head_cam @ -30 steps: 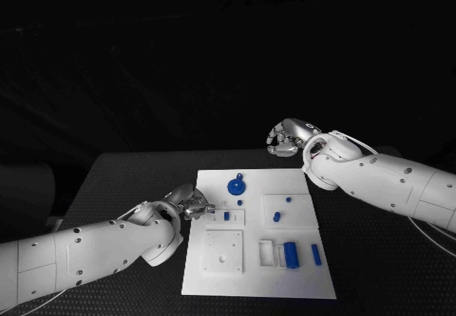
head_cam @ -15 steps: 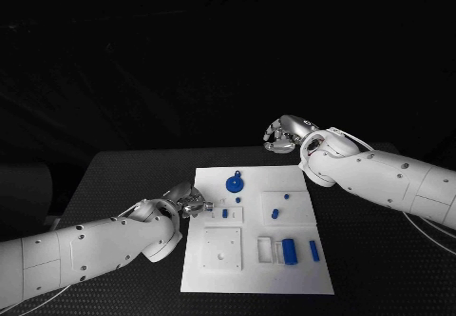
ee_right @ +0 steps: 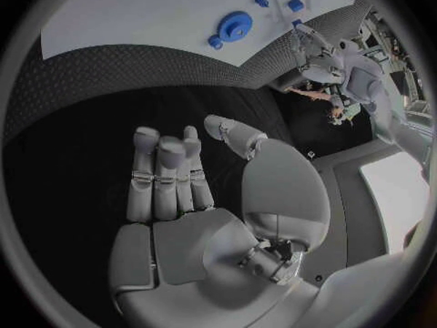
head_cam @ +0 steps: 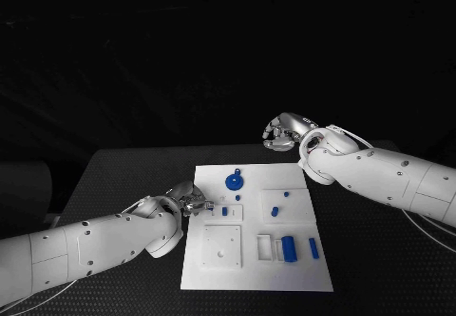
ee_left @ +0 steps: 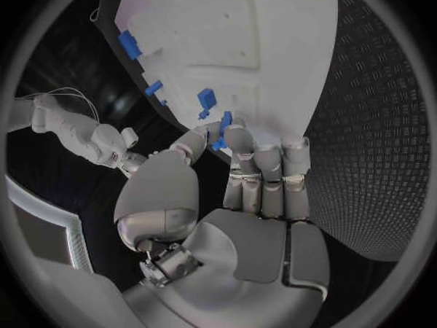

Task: Assemble the parts on the task board

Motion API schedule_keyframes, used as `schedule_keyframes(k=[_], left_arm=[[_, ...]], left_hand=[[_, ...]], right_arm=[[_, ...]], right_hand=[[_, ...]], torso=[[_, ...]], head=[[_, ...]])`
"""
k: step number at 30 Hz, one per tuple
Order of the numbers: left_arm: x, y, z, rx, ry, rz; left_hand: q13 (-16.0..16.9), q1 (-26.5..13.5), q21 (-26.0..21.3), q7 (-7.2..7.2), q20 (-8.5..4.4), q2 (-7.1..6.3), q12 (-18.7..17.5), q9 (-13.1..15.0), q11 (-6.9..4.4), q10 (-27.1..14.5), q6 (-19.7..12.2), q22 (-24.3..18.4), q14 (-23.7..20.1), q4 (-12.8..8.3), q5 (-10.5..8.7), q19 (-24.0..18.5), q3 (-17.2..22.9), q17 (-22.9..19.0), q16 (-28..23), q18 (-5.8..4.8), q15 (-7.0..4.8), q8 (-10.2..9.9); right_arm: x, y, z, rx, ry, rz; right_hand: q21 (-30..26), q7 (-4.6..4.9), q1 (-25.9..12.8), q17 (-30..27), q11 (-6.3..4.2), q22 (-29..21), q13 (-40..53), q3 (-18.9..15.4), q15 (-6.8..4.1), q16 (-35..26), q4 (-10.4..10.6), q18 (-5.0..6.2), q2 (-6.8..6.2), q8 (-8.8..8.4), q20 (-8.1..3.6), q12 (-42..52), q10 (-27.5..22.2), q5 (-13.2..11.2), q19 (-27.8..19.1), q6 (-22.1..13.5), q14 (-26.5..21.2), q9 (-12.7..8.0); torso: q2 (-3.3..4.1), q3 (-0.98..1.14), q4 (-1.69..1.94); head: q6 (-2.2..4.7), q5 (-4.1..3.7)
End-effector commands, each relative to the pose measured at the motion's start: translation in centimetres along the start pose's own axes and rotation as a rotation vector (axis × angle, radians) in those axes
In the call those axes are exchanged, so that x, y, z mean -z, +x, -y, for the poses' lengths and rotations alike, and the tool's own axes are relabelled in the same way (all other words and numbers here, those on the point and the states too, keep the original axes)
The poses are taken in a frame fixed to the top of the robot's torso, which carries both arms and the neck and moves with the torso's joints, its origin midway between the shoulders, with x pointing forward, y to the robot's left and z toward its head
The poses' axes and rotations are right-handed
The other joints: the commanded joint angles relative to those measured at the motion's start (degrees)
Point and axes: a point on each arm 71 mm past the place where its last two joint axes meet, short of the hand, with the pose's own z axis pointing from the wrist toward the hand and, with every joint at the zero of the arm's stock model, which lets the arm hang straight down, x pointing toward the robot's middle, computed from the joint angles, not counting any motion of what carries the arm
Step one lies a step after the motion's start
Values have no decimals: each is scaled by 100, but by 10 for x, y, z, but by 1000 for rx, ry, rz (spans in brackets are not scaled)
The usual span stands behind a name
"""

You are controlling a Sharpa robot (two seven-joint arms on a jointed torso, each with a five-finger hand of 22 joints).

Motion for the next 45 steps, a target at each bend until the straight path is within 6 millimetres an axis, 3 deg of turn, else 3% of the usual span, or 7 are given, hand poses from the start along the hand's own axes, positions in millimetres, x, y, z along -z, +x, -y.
schedule_keyframes(k=[1, 11, 19, 45], left_arm=[[0, 4, 2, -39, 21, -17], [0, 5, 3, -71, 42, -11], [0, 7, 3, -76, 45, -14], [-2, 9, -1, -105, 40, -25]], left_hand=[[11, 32, 34, -197, -633, 36, 36, 490, -141, 111, 253, 116, 306, -339, 27, 18, 324, 10, 24, 102, -345, 18], [19, 40, 41, -198, -634, 22, 49, 492, -142, 106, 254, 116, 303, -344, 11, 15, 328, 17, 32, 104, -346, 20], [21, 46, 44, -198, -635, 16, 54, 492, -142, 102, 253, 115, 301, -344, 5, 14, 331, 19, 34, 105, -346, 20], [26, 59, 51, -196, -635, 0, 64, 493, -139, 92, 248, 112, 293, -336, -27, 10, 340, 25, 37, 107, -346, 19]], right_arm=[[0, 0, -1, 0, -11, -1], [0, 0, -1, -7, -11, 3], [0, -1, 0, -15, -11, 6], [0, 0, -1, -15, -11, 2]], right_hand=[[-24, 5, -57, -9, 9, -6, -9, 16, 16, -23, -21, 113, -15, -16, 9, -21, -25, 31, -47, -36, -39, 9], [-39, 8, -61, -14, 11, -9, -25, 10, 18, -38, -26, 114, -24, -24, 14, -28, -28, 47, -49, -51, -40, 8], [-211, 77, -62, -101, 78, -68, -194, 8, 82, -244, -44, 114, -31, -120, 82, -151, -100, 48, -136, -253, -111, -16], [-270, 87, -55, -129, 87, -92, -262, -3, 90, -316, -51, 113, -32, -129, 103, -177, -103, 51, -137, -284, -99, -12]], torso=[[0, 2, -2], [-2, 3, 3], [0, -1, 3], [0, 5, 1]], head=[[-13, -5], [-28, -9], [-21, -15], [-56, -33]])
